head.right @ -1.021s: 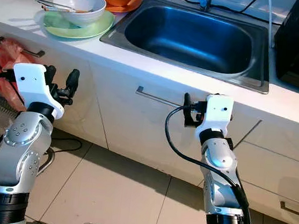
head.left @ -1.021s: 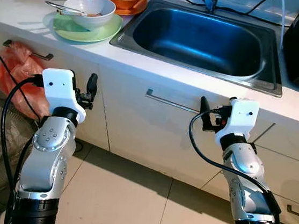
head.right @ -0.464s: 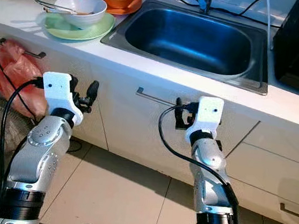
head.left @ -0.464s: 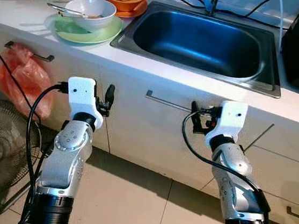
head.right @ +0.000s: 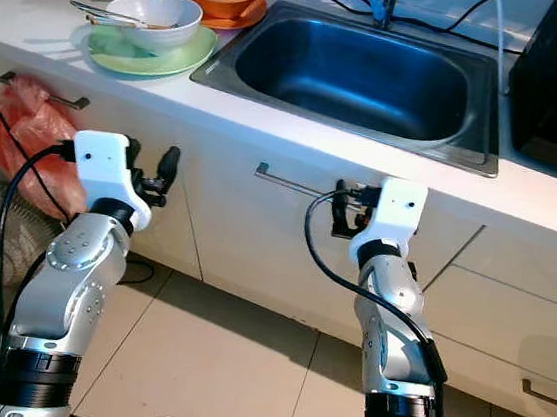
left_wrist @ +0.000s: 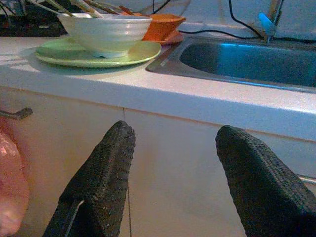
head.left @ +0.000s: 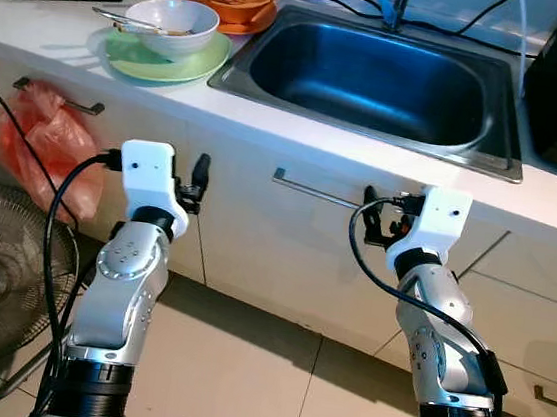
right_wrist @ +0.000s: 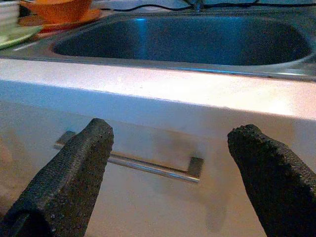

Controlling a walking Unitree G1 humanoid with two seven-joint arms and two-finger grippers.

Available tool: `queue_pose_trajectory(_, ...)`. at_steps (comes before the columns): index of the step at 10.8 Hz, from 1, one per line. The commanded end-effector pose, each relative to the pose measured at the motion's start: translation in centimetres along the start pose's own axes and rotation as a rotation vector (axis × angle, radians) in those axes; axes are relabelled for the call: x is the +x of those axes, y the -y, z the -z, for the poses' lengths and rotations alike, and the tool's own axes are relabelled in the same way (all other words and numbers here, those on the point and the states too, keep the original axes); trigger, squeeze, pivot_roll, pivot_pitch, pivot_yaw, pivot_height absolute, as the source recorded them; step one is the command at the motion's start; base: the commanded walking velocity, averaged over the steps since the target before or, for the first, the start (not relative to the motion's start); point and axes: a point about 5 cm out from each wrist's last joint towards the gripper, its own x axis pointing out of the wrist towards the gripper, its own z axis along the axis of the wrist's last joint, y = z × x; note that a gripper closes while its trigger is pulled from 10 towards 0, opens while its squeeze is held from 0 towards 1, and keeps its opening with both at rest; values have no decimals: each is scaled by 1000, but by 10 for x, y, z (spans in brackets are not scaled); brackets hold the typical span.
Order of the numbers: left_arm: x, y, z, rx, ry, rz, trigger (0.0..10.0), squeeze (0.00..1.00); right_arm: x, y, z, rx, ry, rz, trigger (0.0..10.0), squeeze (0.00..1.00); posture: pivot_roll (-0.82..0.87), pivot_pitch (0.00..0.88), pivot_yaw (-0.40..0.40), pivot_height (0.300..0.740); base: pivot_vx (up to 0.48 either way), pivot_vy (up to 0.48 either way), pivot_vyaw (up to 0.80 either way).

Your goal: Kitchen organization

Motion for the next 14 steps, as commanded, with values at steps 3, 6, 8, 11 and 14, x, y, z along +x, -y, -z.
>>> queue_pose_trajectory(3,4,-3,-14,-23,66,-26,10000,0,0,2,-5,18,-3,3,10000,0,-10,58,3,740,0,0,-742)
queue_pose_trajectory(6,5,-8,-23,-26,106,-34,10000,0,-1,0,-10,105,13,-51,10000,0,-12,63,3,740,0,0,-500)
queue_pose_trajectory(8,6,-11,-31,-14,140,-44,10000,0,5,2,-24,90,30,-40,10000,0,-13,66,5,740,309,324,0)
queue_pose_trajectory(11,8,-10,-35,-14,154,-33,10000,0,11,6,-46,107,104,-35,10000,0,-14,70,9,740,350,328,0)
queue_pose_trajectory(14,8,-7,-34,-9,143,-12,10000,0,14,4,-54,-18,91,-9,10000,0,-15,74,12,740,404,187,0)
